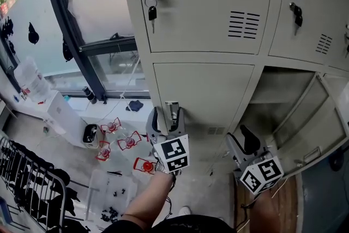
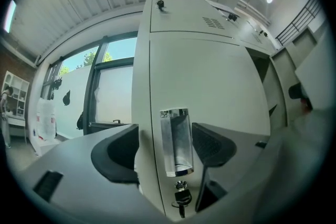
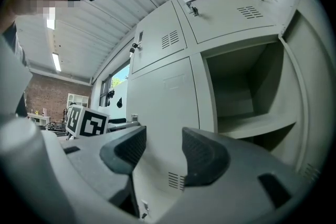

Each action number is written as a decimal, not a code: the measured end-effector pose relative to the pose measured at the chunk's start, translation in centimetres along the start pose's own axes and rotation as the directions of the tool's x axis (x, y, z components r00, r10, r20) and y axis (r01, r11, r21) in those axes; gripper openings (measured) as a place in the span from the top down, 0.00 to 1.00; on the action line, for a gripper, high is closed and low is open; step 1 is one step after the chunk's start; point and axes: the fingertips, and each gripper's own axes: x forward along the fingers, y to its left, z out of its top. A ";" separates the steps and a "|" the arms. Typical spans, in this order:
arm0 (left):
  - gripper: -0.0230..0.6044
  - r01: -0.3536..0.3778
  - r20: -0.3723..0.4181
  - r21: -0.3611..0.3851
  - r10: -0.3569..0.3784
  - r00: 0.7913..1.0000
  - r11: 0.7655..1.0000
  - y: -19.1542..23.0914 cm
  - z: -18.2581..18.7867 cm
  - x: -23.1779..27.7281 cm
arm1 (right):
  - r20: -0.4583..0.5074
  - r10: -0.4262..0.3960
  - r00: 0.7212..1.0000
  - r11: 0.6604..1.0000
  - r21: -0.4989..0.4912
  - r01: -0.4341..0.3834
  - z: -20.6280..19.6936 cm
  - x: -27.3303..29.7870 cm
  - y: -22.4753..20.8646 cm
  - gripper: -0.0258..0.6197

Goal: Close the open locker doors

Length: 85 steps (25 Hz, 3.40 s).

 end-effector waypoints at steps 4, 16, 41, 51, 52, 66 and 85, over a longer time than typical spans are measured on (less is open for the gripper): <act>0.48 -0.009 0.016 0.000 0.009 1.000 1.000 -0.1 0.0 0.0 | -0.001 -0.003 1.000 1.000 0.001 0.004 -0.1 -0.1 -0.3 0.65; 0.46 0.012 0.013 -0.006 -0.012 1.000 1.000 -0.4 0.1 -0.5 | 0.007 -0.001 1.000 1.000 0.006 0.001 0.1 -0.4 -0.7 0.65; 0.46 0.755 0.107 -0.079 -0.748 0.656 0.651 -27.2 4.3 -12.1 | 0.053 -0.340 0.939 0.940 -0.002 0.341 1.9 -16.9 -8.3 0.65; 0.46 0.893 0.153 -0.092 -0.880 0.450 0.441 -37.4 6.0 -18.5 | 0.053 -0.520 0.853 0.854 -0.007 0.521 2.7 -28.2 -12.0 0.65; 0.46 0.898 0.153 -0.091 -0.885 0.440 0.431 -38.0 6.1 -19.0 | 0.055 -0.531 0.846 0.847 -0.006 0.532 2.8 -29.0 -12.3 0.65; 0.46 0.907 0.122 -0.109 -0.900 0.418 0.407 -40.5 6.1 -21.7 | 0.053 -0.520 0.853 0.854 0.045 0.518 2.2 -31.1 -17.2 0.65; 0.46 0.873 0.113 -0.114 -0.867 0.485 0.474 -41.2 5.7 -20.4 | 0.027 -0.428 0.903 0.903 0.062 0.426 1.1 -28.7 -19.8 0.76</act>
